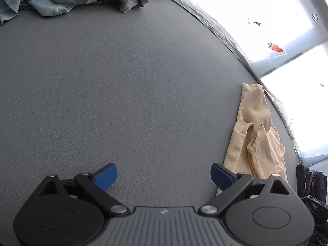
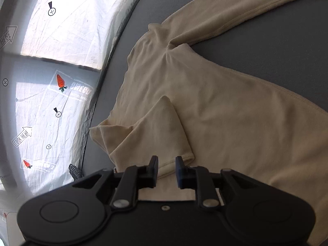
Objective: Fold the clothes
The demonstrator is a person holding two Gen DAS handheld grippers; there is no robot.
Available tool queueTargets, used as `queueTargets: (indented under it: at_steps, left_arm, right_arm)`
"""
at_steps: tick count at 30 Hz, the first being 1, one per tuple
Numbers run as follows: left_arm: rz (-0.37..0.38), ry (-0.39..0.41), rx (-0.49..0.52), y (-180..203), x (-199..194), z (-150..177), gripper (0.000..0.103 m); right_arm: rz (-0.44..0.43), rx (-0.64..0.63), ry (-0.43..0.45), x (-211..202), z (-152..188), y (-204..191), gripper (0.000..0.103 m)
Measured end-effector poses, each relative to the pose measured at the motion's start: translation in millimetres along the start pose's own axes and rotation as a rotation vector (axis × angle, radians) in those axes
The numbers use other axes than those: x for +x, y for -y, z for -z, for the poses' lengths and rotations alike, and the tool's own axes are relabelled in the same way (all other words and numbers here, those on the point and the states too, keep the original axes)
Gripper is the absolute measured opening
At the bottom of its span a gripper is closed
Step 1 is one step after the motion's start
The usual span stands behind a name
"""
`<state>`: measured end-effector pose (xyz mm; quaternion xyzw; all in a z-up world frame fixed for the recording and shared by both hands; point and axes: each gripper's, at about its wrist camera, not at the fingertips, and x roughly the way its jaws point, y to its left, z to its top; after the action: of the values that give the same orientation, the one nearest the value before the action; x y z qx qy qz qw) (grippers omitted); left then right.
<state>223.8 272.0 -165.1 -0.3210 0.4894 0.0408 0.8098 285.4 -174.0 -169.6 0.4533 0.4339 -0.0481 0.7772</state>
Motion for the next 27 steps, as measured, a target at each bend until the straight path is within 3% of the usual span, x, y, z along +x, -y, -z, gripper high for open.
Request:
queueTargets:
  at_steps: [2, 4, 8, 14, 18, 24, 27]
  left_arm:
    - [-0.016, -0.015, 0.026, 6, 7, 1, 0.097]
    - [-0.039, -0.023, 0.046, 11, 12, 2, 0.098]
    - [-0.042, -0.025, 0.055, 12, 15, 3, 0.098]
    - [-0.042, -0.038, 0.068, 18, 20, 2, 0.1]
    - [-0.057, -0.055, 0.092, 23, 24, 1, 0.103]
    - [-0.064, -0.071, 0.116, 24, 26, 0, 0.103]
    - [-0.065, -0.069, 0.115, 23, 26, 0, 0.103]
  right_arm:
    - [0.059, -0.156, 0.007, 1, 1, -17, 0.036]
    - [0.101, -0.337, 0.008, 6, 9, -34, 0.041]
    - [0.153, -0.687, 0.015, 25, 32, -70, 0.043]
    - [0.184, -1.067, 0.022, 57, 72, -98, 0.043]
    - [0.189, -1.178, 0.015, 69, 86, -104, 0.045]
    - [0.173, -1.181, 0.008, 81, 86, -108, 0.045]
    - [0.153, -1.163, -0.002, 82, 84, -110, 0.031]
